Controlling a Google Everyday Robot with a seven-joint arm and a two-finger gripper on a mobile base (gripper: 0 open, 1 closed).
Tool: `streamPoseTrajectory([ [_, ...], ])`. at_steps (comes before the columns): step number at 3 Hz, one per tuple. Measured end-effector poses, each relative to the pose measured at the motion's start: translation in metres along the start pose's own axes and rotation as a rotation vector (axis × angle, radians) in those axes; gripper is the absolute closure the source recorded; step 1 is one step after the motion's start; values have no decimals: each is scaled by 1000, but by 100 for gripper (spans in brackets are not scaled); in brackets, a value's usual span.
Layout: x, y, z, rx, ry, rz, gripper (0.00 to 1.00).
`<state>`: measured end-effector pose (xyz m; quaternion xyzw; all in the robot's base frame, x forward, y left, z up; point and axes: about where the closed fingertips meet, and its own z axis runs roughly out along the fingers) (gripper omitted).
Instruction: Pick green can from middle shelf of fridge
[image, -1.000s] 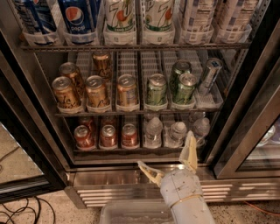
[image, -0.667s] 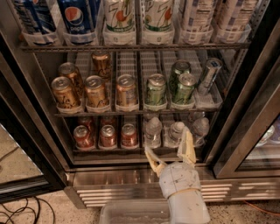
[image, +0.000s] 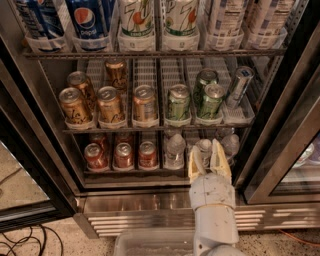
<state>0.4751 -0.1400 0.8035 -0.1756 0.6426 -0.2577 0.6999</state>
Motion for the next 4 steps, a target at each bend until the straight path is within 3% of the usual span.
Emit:
streamPoseTrajectory([
  [1, 5, -19, 13, 60, 16, 30, 48],
  [4, 8, -25, 39, 79, -3, 162, 45],
])
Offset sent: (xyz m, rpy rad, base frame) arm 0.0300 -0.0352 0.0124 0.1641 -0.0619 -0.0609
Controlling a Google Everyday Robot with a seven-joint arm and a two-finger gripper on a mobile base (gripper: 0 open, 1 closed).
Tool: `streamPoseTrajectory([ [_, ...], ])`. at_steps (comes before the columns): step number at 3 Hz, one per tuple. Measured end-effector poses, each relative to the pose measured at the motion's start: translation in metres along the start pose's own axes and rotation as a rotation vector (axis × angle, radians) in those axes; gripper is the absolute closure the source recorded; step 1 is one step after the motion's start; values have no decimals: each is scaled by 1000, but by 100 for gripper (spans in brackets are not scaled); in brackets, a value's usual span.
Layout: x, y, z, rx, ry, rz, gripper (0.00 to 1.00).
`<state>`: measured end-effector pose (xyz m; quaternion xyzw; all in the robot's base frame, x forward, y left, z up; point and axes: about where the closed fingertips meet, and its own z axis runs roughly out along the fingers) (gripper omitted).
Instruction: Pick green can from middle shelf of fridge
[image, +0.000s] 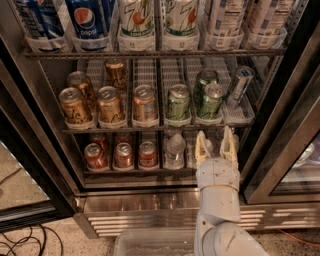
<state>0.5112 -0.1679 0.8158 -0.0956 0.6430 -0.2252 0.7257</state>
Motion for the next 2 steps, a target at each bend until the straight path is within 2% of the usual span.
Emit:
streamPoseTrajectory([
  [1, -1, -4, 10, 23, -3, 17, 49],
  [2, 0, -6, 22, 38, 3, 30, 48],
])
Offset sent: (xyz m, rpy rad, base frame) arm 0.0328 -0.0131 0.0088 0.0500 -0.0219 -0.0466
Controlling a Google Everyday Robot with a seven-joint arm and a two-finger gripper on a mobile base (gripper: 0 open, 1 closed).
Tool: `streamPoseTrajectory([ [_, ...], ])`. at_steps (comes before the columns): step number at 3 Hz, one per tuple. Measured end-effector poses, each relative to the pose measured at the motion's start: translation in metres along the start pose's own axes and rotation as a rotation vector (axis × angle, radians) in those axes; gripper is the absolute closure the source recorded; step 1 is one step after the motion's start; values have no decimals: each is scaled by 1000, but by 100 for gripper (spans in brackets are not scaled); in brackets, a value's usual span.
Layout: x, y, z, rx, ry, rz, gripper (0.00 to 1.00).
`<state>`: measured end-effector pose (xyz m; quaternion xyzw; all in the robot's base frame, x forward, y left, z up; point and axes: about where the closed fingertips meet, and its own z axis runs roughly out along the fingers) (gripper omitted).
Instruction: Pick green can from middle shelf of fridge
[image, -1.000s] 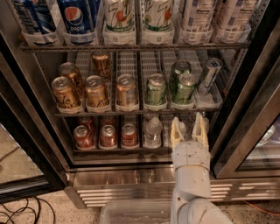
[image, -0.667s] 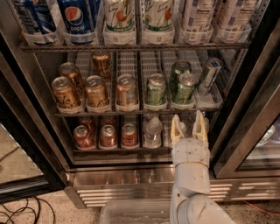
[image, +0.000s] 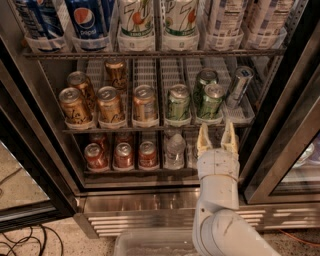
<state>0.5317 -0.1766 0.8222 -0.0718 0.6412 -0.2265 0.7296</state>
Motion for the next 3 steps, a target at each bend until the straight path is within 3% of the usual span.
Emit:
streamPoseTrajectory([
  [2, 5, -2, 21, 14, 15, 17, 45],
  [3, 4, -2, 23, -24, 20, 2, 31],
])
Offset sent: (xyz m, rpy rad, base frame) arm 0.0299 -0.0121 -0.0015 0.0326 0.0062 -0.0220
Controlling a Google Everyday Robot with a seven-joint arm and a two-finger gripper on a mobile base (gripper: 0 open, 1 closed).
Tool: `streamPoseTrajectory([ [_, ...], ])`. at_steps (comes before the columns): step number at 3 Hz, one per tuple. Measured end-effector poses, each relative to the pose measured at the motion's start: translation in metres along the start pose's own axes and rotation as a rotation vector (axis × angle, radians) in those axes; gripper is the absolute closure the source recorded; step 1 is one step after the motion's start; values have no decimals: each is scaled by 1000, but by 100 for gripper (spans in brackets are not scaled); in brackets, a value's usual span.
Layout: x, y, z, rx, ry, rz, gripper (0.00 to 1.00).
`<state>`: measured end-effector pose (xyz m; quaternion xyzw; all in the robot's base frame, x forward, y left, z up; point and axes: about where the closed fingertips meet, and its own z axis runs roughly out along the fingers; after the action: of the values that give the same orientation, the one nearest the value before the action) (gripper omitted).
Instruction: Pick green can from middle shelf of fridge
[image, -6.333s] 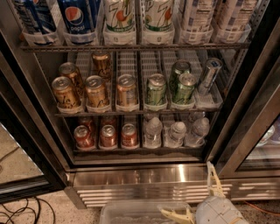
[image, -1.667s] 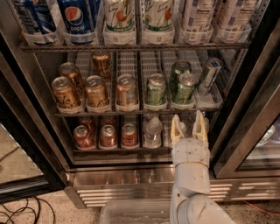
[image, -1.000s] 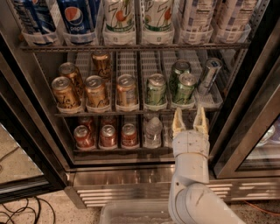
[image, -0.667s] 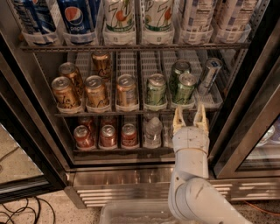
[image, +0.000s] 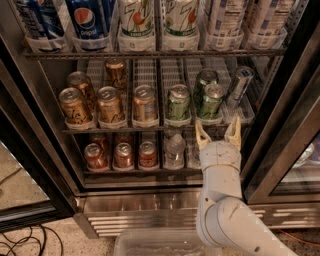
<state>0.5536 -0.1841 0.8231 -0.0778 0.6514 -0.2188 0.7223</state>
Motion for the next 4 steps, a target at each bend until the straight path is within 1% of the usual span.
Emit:
streamPoseTrajectory([
  [2, 0, 0, 0, 0, 0, 1, 66],
  [3, -6, 1, 5, 30, -10, 49, 71],
  [4, -17, 2, 6, 55, -19, 134, 52],
])
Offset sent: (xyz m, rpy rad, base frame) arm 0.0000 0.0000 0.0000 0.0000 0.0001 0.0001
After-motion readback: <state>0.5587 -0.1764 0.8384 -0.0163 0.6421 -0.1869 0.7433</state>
